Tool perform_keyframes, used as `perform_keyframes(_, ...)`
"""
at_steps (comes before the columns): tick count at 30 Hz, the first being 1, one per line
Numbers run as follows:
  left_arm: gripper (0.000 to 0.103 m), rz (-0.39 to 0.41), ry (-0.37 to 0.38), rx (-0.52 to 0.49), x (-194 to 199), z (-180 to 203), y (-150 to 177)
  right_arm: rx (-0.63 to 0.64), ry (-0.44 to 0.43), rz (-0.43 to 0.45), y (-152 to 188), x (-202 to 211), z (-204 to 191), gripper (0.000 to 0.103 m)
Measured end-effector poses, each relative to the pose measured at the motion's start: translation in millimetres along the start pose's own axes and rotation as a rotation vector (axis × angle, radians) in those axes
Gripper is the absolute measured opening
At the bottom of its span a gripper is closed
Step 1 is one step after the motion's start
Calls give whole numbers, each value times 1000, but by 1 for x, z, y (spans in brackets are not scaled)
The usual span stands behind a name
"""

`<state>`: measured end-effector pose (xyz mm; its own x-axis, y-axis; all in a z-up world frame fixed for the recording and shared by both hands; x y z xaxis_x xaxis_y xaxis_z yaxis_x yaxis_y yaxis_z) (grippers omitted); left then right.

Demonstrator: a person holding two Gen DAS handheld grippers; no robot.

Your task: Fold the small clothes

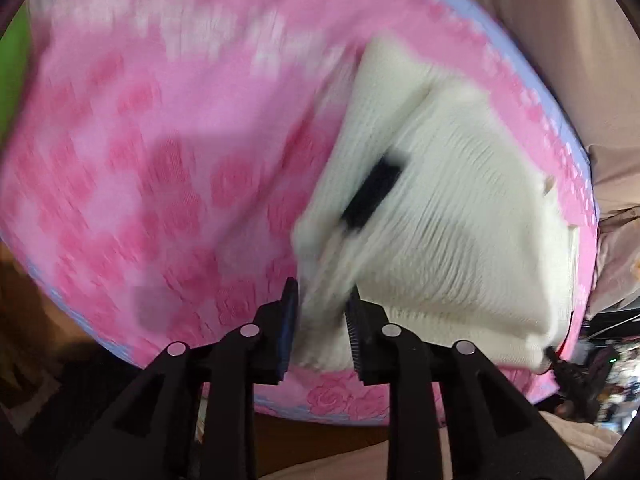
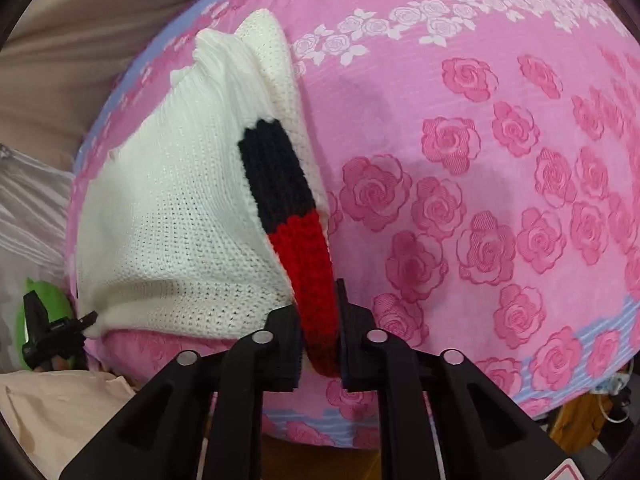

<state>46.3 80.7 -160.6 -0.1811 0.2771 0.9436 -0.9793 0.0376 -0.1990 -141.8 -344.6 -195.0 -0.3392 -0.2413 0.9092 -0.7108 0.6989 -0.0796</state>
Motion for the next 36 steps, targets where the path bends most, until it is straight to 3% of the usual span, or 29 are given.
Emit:
perform_keyframes(1, 35, 51, -4, -21, 12, 6, -11, -5, 15, 9, -7, 6, -2, 25)
perform_keyframes(3, 64, 181, -10, -67, 39, 21, -49, 63, 70, 93, -25, 30, -13, 33)
perform_keyframes(6, 72, 224, 66, -116, 30, 51, -90, 160, 62, 222, -63, 54, -47, 54)
perform_keyframes(8, 73, 201, 75, -129, 4, 65, -106, 191, 12, 233, -89, 47, -74, 57)
perform_keyframes(10, 73, 127, 87, -132, -39, 78, -124, 218, 5, 226, -115, 25, -98, 57)
perform_keyframes(11, 70, 95, 80, -122, -54, 79, -123, 224, 11, 220, -124, 14, -106, 57)
perform_keyframes(12, 53, 59, 67, -111, -72, 80, -123, 221, 18, 207, -134, 1, -111, 57)
perform_keyframes(13, 47, 53, 47, -118, -73, 76, -120, 206, 23, 184, -141, -13, -113, 57)
perform_keyframes(14, 20, 86, 25, -148, -69, 77, -121, 193, 28, 169, -143, -24, -115, 57)
perform_keyframes(15, 6, 86, 58, -165, -65, 81, -121, 184, 39, 162, -147, -33, -117, 57)
perform_keyframes(16, 6, 94, 84, -151, -58, 83, -125, 174, 36, 175, -149, -36, -120, 55)
perform_keyframes(18, 6, 154, 87, -140, -39, 82, -136, 155, -60, 184, -150, -29, -132, 7)
perform_keyframes(20, 6, 200, 49, -127, -29, 75, -154, 157, -108, 246, -157, -7, -145, 6)
perform_keyframes(23, 6, 177, 46, -88, -45, 65, -168, 157, -118, 326, -181, 18, -149, 5)
perform_keyframes(26, 6, 126, -28, -107, -77, 58, -169, 104, -81, 303, -205, 1, -131, 4)
perform_keyframes(30, 7, 151, -16, -75, -81, 47, -165, 85, 22, 216, -208, -51, -105, 4)
perform_keyframes(34, 10, 188, -29, -106, -59, 49, -164, -26, -87, 197, -209, -48, -101, 6)
perform_keyframes(36, 11, 231, -60, -134, -34, 50, -155, -19, -75, 264, -206, -21, -106, 12)
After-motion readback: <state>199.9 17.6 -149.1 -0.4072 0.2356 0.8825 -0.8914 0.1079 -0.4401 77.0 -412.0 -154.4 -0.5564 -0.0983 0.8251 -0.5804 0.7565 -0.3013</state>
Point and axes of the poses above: each gripper's, at about its wrist camera, not at the fingertips, and x roughly against the way its jaws point, z to its right, y to its underside, the point moved 8 cm from there along -x, roughly the way its jaws point, and after that the axes turned 8 degrees about -x, right-handed, at the moved point
